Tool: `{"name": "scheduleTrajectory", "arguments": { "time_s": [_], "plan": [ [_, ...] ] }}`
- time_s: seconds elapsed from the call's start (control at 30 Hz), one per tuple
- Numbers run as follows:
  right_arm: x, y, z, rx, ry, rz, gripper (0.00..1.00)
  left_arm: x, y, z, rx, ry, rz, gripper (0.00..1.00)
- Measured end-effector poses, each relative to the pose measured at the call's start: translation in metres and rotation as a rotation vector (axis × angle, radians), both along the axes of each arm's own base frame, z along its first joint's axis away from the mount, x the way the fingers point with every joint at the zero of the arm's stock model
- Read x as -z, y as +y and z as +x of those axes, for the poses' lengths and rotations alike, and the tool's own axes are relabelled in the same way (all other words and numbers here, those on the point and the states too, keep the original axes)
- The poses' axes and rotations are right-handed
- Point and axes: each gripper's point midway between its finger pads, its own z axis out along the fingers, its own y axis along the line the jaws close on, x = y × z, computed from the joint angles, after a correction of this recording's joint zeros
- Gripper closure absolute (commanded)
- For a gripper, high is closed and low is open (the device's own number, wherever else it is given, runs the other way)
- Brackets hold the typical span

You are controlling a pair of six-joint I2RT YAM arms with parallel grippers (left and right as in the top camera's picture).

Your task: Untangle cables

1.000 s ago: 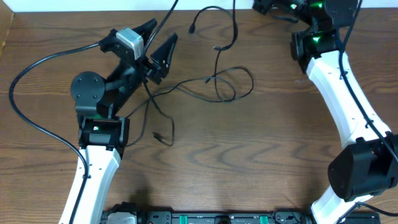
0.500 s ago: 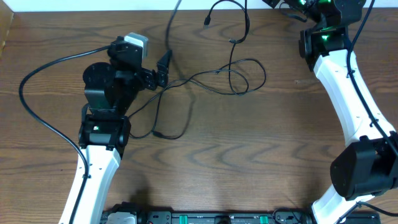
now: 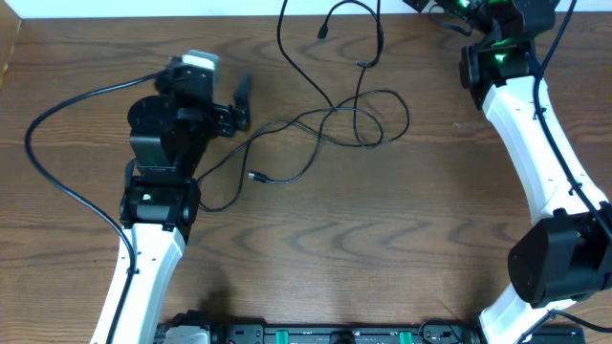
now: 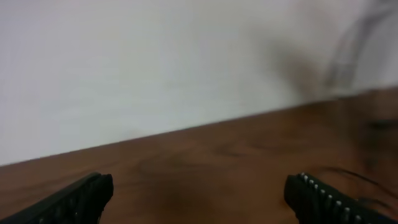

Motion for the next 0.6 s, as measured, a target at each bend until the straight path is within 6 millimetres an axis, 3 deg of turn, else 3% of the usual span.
{"name": "scheduleTrajectory", "arguments": {
  "time_s": [0.17, 0.33, 0.47, 0.6],
  "plan": [
    [0.005, -0.005, 0.011, 0.038, 0.076, 0.032, 0.99, 0.013, -0.048, -0.028, 0.313, 0.069, -0.044, 0.09],
    [0.003, -0.009, 0.017, 0.055, 0.142, 0.088, 0.99, 0.016, -0.078, -0.049, 0.543, 0.078, -0.077, 0.04],
    [0.002, -0.005, 0.017, 0.04, 0.208, 0.139, 0.99, 0.025, -0.098, -0.056, 0.649, 0.1, -0.093, 0.02],
    [-0.002, 0.011, 0.011, -0.002, 0.256, 0.185, 0.99, 0.032, -0.121, -0.056, 0.735, 0.079, -0.087, 0.02]
  ]
}}
